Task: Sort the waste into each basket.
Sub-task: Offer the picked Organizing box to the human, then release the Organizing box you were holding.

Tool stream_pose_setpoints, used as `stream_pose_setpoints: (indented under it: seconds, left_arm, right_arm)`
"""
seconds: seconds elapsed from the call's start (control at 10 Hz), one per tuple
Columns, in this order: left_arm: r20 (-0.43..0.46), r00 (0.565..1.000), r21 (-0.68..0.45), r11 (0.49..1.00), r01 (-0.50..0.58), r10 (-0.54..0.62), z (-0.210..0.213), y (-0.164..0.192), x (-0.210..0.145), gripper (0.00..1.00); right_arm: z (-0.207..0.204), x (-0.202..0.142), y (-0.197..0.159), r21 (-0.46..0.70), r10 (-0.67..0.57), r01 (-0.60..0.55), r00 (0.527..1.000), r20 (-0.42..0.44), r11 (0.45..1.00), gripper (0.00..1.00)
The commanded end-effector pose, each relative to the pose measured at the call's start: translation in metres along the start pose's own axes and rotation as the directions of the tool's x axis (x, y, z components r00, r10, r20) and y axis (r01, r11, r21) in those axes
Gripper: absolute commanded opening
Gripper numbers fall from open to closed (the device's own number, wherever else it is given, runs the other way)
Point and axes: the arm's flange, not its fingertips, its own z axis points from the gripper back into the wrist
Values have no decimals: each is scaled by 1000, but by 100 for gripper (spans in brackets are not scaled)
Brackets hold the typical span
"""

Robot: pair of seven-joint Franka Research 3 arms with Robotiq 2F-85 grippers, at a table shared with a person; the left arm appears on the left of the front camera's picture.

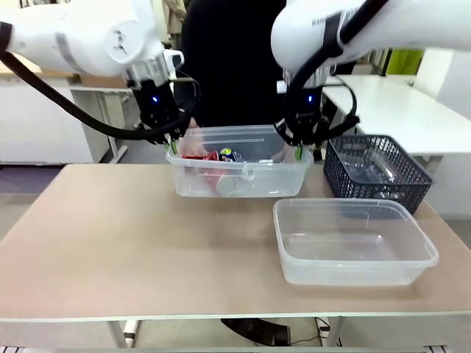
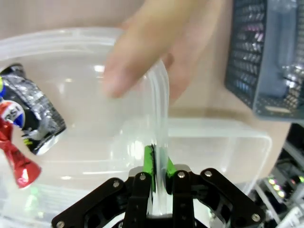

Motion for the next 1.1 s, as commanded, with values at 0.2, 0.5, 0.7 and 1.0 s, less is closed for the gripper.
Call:
stream_pose_setpoints:
  seconds: [0.2,0.5,0.7,1.0]
  left_arm:
    - [0,1000,0,1000,0,0,0,0,0,9]
    - [0,1000,0,1000,0,0,0,0,0,9]
    - [0,1000,0,1000,0,0,0,0,0,9]
    - [-13,1000,8,1000,10,-10,-4,1,-1,39]
  right_arm:
    - [0,0,0,0,0,0,1000,0,1000,5]
    - [0,0,0,0,0,0,1000,0,1000,5]
    - [0,0,0,0,0,0,1000,0,1000,5]
    - [3,5,-3,0,-7,7,1000,7,1000,31]
